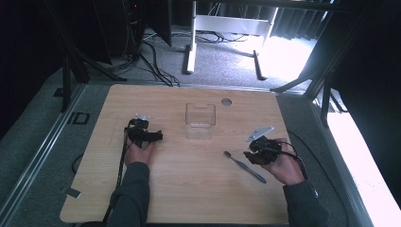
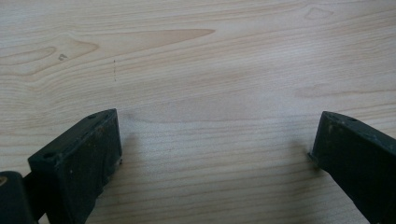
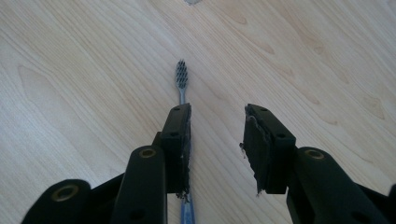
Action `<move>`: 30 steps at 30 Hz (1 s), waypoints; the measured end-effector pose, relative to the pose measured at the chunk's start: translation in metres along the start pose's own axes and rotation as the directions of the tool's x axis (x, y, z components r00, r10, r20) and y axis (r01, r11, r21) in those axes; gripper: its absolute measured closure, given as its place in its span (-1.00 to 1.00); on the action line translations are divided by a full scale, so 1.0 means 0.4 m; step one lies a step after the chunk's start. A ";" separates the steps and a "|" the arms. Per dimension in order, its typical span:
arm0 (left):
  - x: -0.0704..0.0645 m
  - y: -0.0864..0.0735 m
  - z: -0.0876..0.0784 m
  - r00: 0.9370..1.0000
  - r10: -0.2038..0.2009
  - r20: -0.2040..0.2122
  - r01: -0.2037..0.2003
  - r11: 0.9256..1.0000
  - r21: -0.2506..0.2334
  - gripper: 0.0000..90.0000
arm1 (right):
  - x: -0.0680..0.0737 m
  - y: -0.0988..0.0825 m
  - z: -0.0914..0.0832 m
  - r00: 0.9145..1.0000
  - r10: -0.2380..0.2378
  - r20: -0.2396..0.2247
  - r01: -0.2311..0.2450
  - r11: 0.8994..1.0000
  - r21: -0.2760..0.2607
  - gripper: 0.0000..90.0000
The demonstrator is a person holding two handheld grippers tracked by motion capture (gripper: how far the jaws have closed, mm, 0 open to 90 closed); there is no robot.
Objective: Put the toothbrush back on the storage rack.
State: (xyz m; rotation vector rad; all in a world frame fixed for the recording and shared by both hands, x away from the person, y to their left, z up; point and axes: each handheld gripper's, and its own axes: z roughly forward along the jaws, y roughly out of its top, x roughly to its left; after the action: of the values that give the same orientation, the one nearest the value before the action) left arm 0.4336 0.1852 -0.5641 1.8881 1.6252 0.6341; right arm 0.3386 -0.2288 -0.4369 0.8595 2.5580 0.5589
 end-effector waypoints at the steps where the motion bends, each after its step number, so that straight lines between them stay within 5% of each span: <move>1: 0.000 0.000 0.000 1.000 -0.001 0.000 0.001 1.000 -0.001 -0.97 | -0.001 0.001 0.000 1.000 -0.001 -0.001 0.001 1.000 0.003 0.36; 30: 0.000 0.000 0.000 1.000 -0.001 0.000 0.001 1.000 -0.001 -0.97 | -0.008 0.029 0.033 0.998 -0.006 -0.058 0.010 0.998 0.062 0.36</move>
State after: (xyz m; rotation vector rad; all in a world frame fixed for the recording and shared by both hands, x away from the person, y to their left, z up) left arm 0.4336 0.1851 -0.5642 1.8867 1.6254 0.6343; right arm 0.3527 -0.2191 -0.4420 0.8658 2.6423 0.5109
